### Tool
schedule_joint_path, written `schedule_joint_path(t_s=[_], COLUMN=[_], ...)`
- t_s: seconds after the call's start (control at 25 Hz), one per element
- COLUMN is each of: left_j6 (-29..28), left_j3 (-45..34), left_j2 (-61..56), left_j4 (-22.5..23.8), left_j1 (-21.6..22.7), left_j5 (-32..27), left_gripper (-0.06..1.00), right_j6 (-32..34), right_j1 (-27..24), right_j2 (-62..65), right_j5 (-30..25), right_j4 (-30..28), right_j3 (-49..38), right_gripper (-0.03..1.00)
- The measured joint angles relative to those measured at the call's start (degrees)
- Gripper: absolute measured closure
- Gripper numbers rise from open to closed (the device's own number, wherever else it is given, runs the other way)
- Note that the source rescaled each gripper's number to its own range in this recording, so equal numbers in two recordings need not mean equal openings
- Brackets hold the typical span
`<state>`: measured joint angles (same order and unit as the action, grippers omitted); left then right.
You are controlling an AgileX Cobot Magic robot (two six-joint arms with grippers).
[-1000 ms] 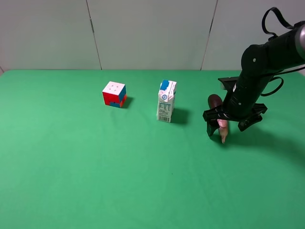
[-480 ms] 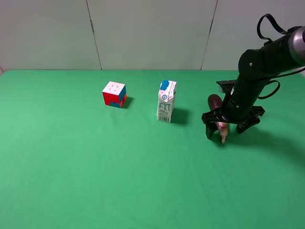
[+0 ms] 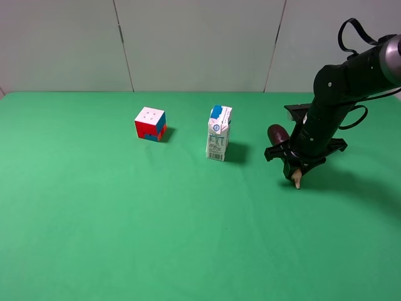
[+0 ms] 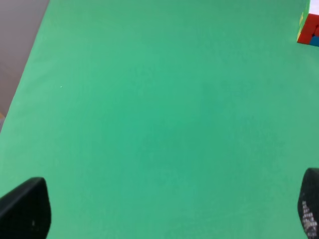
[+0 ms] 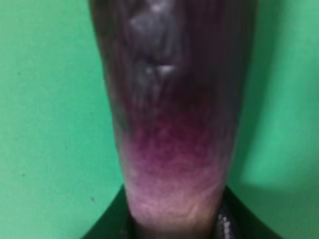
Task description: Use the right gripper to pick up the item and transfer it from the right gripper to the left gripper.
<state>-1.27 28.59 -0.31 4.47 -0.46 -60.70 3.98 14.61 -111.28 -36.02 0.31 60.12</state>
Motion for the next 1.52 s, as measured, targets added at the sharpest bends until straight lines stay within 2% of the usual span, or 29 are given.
schedule_joint_path(t_s=[0.72, 1.12, 1.52], left_j6=[0.0, 0.0, 0.1], left_j3=[0.0, 0.0, 0.0], left_j2=[0.0, 0.0, 0.0], left_j4=[0.0, 0.0, 0.0], left_j1=[0.0, 0.0, 0.0], left_j5=[0.0, 0.0, 0.0], left_gripper=[-0.03, -0.03, -0.03], right_j6=[-0.3, -3.3, -3.5], right_j1=[0.0, 0.0, 0.0], right_j2=[2.3, 13.4, 26.1], right_j5=[-1.3, -8.1, -17.6], right_j4=[0.0, 0.0, 1.1], right_j3=[0.0, 0.0, 0.0], right_gripper=[0.97, 0.97, 0.97])
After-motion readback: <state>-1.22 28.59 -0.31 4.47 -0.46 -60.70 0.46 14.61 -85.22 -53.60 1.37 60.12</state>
